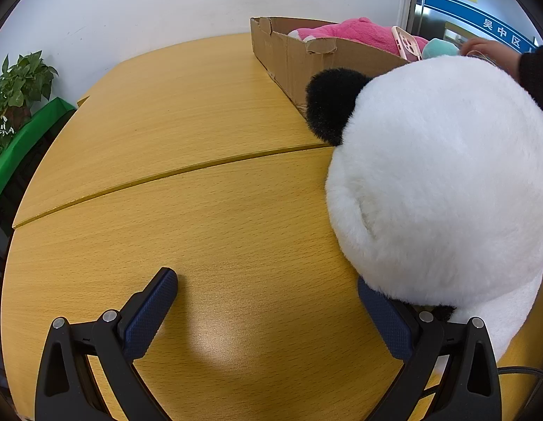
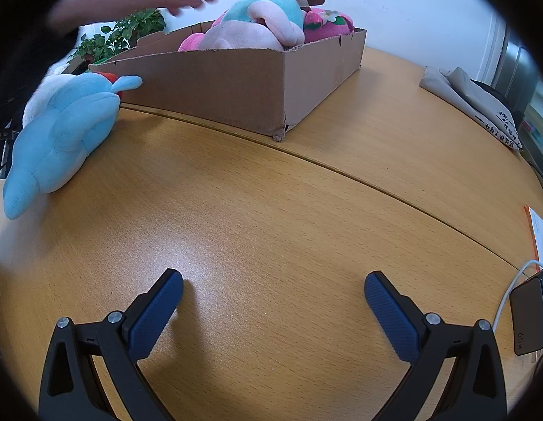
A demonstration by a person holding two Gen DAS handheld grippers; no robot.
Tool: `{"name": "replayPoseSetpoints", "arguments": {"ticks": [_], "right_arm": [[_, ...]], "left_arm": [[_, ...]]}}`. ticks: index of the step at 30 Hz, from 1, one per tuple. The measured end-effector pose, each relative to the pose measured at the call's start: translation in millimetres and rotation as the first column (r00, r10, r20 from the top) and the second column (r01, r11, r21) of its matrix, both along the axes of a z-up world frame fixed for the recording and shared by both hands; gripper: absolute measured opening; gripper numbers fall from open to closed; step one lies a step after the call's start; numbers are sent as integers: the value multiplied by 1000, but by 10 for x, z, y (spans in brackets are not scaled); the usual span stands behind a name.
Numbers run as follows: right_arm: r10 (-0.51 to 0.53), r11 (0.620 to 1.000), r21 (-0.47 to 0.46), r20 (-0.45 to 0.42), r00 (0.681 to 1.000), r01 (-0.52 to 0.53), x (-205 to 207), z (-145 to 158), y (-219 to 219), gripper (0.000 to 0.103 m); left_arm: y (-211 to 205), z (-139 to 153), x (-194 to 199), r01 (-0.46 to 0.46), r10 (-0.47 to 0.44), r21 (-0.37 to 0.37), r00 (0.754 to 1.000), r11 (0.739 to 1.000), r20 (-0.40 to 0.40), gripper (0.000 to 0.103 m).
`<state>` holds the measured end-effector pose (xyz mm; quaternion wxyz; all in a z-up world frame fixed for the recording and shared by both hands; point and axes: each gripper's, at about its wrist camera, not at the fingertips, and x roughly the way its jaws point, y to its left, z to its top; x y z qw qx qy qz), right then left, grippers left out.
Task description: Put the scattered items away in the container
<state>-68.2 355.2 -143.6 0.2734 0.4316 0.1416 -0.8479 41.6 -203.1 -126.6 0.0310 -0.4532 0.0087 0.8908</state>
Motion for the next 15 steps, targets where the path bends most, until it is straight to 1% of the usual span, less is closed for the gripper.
{"name": "replayPoseSetpoints", "arguments": {"ticks": [15], "right_arm": [[0,1000,-1,-1,1000,0,-2,-6,-1,103]], "left_arm": [[-6,-10,-16,1,-1,0,1000,1000,0,103]]}}
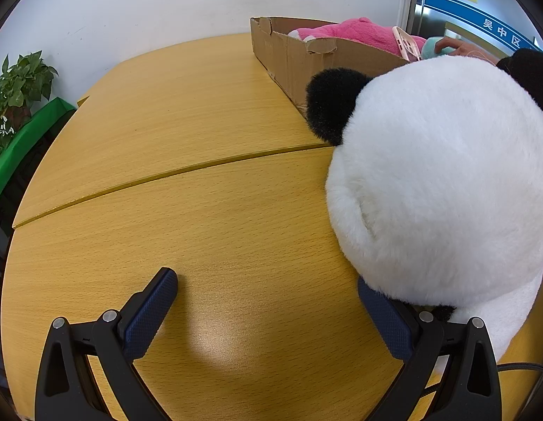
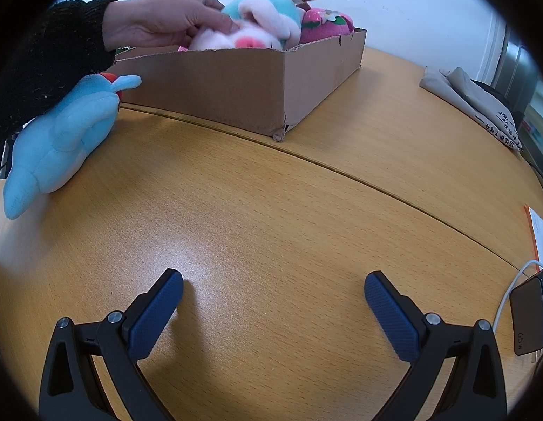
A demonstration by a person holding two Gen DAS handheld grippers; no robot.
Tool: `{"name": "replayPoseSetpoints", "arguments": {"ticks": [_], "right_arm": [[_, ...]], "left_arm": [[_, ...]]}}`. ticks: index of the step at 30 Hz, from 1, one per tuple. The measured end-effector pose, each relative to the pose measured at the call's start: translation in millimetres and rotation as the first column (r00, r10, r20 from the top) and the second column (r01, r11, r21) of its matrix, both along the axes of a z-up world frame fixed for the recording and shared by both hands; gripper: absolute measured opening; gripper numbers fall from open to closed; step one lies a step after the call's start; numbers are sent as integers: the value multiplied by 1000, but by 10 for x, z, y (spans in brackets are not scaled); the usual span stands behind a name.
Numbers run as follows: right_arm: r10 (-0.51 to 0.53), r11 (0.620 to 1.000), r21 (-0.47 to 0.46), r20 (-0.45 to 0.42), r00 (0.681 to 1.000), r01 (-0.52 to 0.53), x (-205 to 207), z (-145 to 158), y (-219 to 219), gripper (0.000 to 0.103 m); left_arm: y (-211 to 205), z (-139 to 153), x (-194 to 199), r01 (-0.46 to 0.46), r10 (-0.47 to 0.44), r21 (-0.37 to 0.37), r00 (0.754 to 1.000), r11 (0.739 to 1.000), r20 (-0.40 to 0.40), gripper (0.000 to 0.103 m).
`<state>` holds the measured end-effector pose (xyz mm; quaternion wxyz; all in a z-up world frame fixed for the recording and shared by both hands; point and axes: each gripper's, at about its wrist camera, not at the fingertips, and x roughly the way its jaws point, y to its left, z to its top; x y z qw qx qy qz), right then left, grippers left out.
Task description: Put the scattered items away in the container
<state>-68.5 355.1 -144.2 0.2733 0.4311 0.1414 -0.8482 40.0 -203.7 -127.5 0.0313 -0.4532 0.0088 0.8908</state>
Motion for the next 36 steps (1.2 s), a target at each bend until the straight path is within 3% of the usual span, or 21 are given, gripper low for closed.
{"name": "replayPoseSetpoints", "arguments": {"ticks": [36], "right_arm": [[1,1000,1,-1,1000,-1,12,-6,3,103]], "left_arm": [[-10,-25,-32,2,-2,0,1000,1000,0,103]]}}
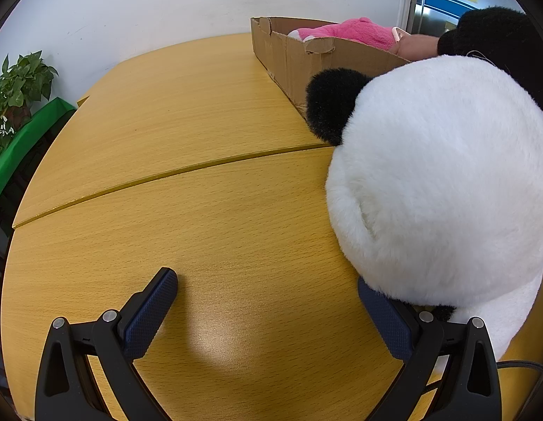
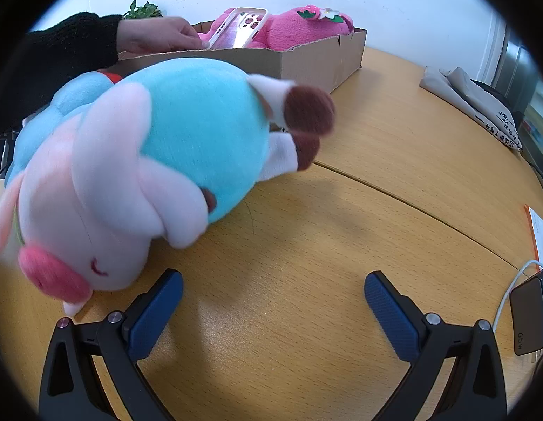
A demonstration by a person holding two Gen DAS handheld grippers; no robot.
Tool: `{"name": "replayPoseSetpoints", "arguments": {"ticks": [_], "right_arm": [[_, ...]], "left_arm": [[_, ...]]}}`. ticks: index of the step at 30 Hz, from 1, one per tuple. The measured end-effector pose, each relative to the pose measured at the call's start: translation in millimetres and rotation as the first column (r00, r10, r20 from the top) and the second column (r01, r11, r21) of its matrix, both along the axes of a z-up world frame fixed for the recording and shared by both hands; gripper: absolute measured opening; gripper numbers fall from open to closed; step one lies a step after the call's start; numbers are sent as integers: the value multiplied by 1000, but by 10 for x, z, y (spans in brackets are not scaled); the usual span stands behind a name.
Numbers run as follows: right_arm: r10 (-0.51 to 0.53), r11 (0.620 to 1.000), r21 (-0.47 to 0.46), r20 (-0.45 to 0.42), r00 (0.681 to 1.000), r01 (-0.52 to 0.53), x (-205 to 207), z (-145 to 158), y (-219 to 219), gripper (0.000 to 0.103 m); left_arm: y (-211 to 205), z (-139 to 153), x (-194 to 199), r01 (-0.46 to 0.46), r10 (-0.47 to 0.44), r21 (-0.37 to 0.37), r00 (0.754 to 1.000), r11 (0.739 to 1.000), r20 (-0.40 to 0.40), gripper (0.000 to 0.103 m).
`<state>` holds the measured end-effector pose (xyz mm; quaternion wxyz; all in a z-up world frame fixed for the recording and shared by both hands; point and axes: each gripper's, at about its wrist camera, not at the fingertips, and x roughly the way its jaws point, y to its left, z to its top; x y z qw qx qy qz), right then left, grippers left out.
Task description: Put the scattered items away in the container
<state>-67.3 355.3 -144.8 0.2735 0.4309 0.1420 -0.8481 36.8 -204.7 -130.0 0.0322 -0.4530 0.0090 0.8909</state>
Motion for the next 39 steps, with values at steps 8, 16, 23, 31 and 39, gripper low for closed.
{"name": "replayPoseSetpoints", "arguments": {"ticks": [8,16,23,31,39], "right_arm": [[0,1000,0,0,1000,0,-2,-4,6,103],[0,1000,0,0,1000,0,-1,-3,6,103],[1,1000,0,0,1000,-1,-1,-6,7,103],[1,1000,-1,-1,1000,-1,0,-10,8,103],[0,1000,-1,-1,1000,0,-3,-9,2,103]], "left_arm": [[-3,-5,-8,0,0,0,1000,1000,0,103],[-8,-12,-20,1,-1,0,1000,1000,0,103],[-7,-15,-21,1,-1,0,1000,1000,0,103],[-12,-21,-33,1,-1,0,1000,1000,0,103],[-10,-16,1,2,-2,0,1000,1000,0,103]]}}
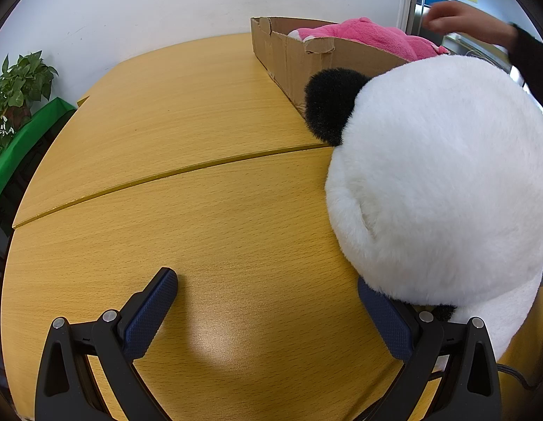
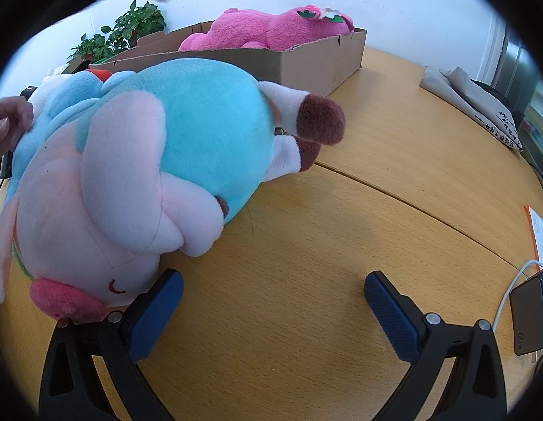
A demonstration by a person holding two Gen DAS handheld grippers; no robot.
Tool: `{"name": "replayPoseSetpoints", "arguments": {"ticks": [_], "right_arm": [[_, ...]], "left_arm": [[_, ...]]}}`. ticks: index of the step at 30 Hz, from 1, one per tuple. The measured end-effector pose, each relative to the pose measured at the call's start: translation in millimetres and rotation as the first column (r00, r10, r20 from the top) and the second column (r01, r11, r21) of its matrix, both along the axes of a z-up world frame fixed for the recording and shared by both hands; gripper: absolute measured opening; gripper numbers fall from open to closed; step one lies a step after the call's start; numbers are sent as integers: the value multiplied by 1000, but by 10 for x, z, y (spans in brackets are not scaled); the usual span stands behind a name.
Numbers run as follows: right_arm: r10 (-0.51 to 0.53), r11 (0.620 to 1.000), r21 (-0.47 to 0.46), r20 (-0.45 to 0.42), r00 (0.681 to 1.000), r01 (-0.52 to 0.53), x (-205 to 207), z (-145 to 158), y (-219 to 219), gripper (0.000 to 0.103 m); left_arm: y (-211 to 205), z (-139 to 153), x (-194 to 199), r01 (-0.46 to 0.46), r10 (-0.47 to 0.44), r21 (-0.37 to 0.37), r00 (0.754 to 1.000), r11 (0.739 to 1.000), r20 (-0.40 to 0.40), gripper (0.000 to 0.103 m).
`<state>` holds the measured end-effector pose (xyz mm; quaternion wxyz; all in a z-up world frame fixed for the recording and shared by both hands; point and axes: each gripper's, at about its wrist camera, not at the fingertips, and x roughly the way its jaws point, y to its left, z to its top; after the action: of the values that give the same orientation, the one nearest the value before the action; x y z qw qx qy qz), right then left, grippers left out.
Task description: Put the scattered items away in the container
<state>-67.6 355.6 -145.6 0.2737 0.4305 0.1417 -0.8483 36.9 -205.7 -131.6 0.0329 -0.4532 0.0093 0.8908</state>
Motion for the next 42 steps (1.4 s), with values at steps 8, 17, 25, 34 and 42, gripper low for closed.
{"name": "replayPoseSetpoints", "arguments": {"ticks": [8,17,25,34,42], "right_arm": [[0,1000,1,0,1000,0,-3,-4,6,103],[0,1000,1,1,1000,0,-8,-7,10,103],[0,1000,1,1,1000,0,-14,-6,10,103],[0,1000,1,0,1000,0,-11,-4,8,103],[0,1000,2,0,1000,0,0,-5,6,103]], "left_arm": [[-3,-6,-9,0,0,0,1000,1000,0,103],[-7,-13,-19,1,-1,0,1000,1000,0,103],[-10,-20,-28,1,-1,0,1000,1000,0,103],[-13,-24,-34,1,-1,1,1000,1000,0,103],[-2,-8,-6,1,-1,1,1000,1000,1,103]]}}
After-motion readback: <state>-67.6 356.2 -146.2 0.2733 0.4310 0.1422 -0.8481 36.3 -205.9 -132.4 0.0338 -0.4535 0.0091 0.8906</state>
